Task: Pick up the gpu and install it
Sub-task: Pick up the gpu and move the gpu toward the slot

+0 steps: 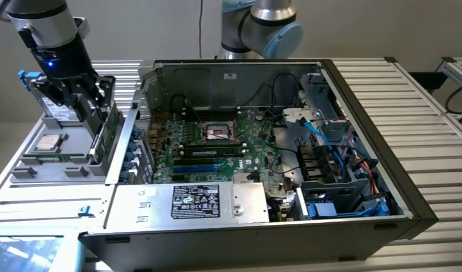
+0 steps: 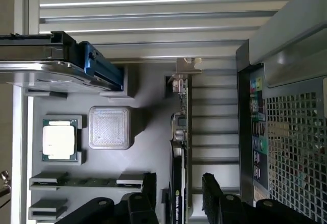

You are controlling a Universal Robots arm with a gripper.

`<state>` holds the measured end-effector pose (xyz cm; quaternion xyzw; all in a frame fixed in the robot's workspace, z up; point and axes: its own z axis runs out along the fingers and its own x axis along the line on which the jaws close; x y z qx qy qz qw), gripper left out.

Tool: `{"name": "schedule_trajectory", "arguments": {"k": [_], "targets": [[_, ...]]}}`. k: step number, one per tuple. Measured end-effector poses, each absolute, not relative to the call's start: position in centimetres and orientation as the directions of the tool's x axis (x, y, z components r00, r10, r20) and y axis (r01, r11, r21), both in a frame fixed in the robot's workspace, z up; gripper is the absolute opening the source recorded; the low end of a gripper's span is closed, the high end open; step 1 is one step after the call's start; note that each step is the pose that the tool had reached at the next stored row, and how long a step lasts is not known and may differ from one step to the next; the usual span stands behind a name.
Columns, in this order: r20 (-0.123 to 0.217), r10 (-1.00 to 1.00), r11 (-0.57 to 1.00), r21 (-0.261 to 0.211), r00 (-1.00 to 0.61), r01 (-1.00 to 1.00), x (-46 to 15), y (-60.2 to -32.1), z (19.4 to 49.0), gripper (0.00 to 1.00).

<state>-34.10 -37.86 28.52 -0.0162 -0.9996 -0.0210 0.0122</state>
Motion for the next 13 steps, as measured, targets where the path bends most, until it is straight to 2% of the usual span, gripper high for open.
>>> {"name": "schedule_trajectory", "arguments": {"k": [13], "targets": [[0.026,0.040,0.998,0.052,-0.999,0.041,-34.1,-38.5,26.6,0.49]]}}
